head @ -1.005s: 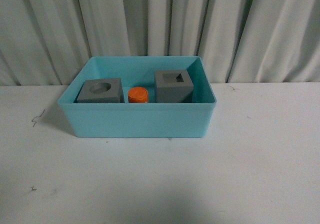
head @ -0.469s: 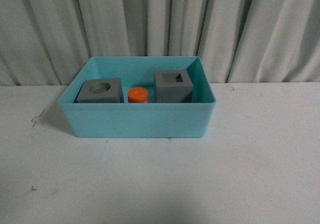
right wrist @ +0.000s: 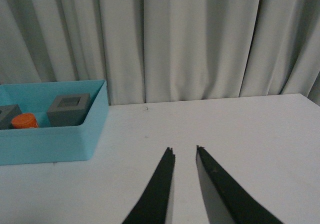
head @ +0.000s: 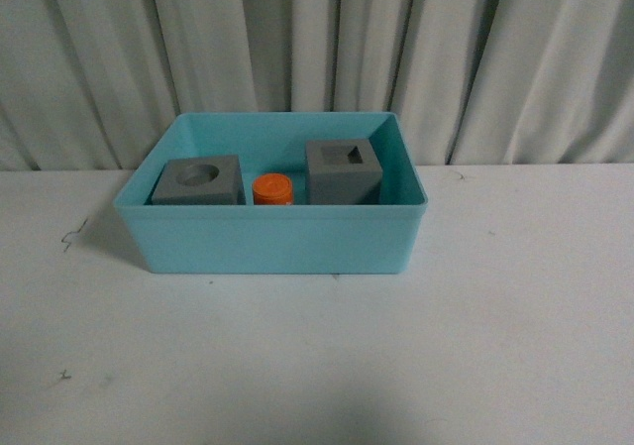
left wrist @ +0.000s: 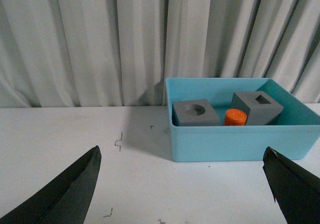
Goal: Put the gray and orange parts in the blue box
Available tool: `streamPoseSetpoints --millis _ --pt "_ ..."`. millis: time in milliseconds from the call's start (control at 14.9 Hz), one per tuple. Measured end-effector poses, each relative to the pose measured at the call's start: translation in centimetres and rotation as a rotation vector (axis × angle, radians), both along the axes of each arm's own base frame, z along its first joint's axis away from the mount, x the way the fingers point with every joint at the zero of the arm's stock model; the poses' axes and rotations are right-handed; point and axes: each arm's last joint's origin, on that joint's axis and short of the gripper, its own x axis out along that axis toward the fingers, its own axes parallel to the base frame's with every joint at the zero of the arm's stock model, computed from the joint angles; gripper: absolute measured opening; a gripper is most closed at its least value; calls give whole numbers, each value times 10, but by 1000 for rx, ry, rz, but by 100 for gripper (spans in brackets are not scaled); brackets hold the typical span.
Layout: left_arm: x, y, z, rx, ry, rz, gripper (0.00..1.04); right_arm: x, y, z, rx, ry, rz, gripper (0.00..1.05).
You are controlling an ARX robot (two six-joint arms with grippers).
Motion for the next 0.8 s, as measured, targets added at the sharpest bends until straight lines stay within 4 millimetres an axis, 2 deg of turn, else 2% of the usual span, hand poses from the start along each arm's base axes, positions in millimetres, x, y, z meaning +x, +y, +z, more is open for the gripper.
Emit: streamPoseSetpoints --millis 67,134,201,268,804 --pt "0 0 0 0 0 0 98 0 0 0 0 0 0 30" --pt "0 0 0 0 0 0 98 0 0 0 0 0 0 50" --pt "0 0 0 0 0 0 98 0 0 0 0 0 0 86" --pt "0 0 0 0 0 0 98 0 0 0 0 0 0 98" --pt "0 0 0 0 0 0 98 0 0 0 0 0 0 98"
